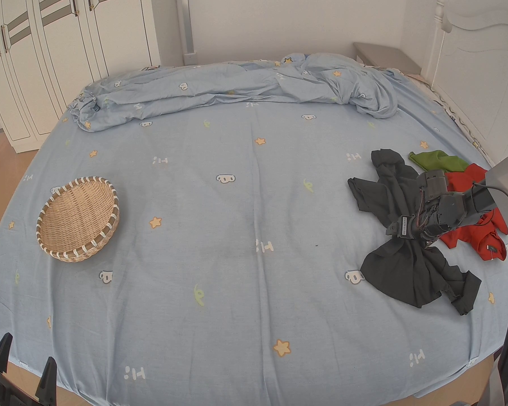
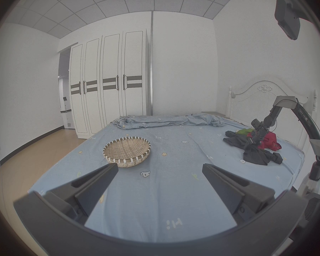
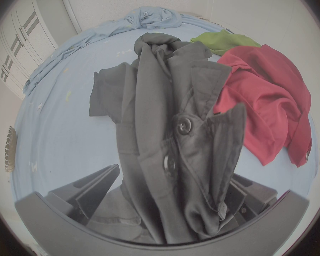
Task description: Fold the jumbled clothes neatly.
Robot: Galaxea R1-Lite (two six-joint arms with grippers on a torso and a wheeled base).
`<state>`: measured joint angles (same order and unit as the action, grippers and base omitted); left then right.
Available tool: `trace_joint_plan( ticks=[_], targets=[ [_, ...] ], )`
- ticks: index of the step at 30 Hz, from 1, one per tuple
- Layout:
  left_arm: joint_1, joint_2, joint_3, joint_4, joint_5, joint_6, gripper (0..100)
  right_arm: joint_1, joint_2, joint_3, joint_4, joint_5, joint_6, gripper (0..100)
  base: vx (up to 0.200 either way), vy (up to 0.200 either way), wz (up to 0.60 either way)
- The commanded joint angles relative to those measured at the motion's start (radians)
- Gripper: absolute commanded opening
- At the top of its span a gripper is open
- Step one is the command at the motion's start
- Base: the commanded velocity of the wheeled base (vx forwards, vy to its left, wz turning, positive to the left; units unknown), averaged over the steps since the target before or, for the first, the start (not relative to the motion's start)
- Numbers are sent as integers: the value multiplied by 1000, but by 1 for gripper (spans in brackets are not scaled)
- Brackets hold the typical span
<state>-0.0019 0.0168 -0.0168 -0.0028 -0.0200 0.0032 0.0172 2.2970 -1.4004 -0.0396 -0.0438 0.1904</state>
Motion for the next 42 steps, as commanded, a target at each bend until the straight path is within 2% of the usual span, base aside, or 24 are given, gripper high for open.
trace_joint_plan(
  ticks=[1,4,5,17,24,33,34,36,42],
  targets=[
    [0,-17,17,0,0,0,100,-3,41,-52,-6,-2,-2,100,0,0,0],
    [-1,-17,17,0,0,0,100,-8,67,-77,-5,-8,-3,100,0,0,0],
    [0,-17,17,0,0,0,100,-8,70,-81,-2,-8,-3,0,0,0,0],
    [-1,-17,17,0,0,1,100,-8,61,-75,0,-8,0,0,0,0,0],
    [0,-17,17,0,0,0,100,17,-119,8,15,2,0,0,0,0,0],
    [0,-17,17,0,0,0,100,150,-314,34,153,27,3,0,0,0,0],
    [0,-17,17,0,0,0,100,150,-314,34,153,27,3,0,0,0,0],
    [0,-17,17,0,0,0,100,202,-337,31,182,45,12,0,0,0,0],
    [0,-17,17,0,0,0,100,305,-314,-12,185,45,37,0,0,0,0]
  ],
)
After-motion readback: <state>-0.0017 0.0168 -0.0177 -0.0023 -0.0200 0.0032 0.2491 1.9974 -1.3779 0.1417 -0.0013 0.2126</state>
